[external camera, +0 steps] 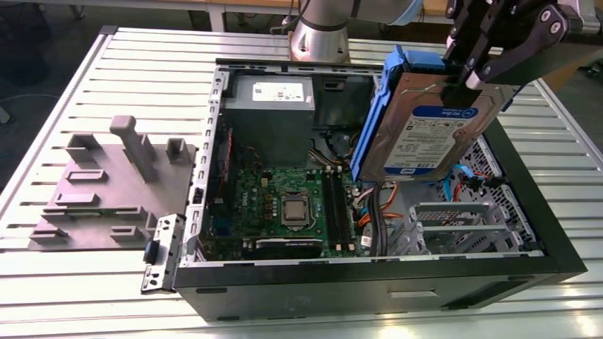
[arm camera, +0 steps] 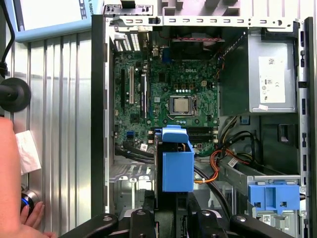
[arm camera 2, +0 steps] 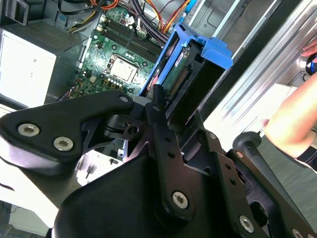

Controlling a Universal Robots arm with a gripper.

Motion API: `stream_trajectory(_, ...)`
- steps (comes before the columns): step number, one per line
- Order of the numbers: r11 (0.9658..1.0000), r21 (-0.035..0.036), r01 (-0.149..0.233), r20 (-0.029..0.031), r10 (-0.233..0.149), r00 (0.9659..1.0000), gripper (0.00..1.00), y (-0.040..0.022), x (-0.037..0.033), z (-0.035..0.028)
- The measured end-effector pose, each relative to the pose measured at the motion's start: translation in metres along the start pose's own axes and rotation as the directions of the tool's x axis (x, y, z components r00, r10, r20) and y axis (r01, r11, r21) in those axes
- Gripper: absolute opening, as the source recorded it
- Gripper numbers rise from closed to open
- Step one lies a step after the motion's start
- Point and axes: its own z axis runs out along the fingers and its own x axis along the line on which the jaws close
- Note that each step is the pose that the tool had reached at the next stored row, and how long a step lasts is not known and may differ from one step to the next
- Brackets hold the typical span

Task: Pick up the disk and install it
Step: 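Pick up the disk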

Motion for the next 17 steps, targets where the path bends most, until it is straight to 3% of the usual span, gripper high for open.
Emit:
stream_trajectory(12,1.0,0.0,0.0,0.0002,0.0,1.0,0.35,-0.0005,0.0099,0.002)
stream_trajectory(17,1.0,0.0,0.0,0.0004,0.0,1.0,0.35,-0.0065,0.0099,0.0023)
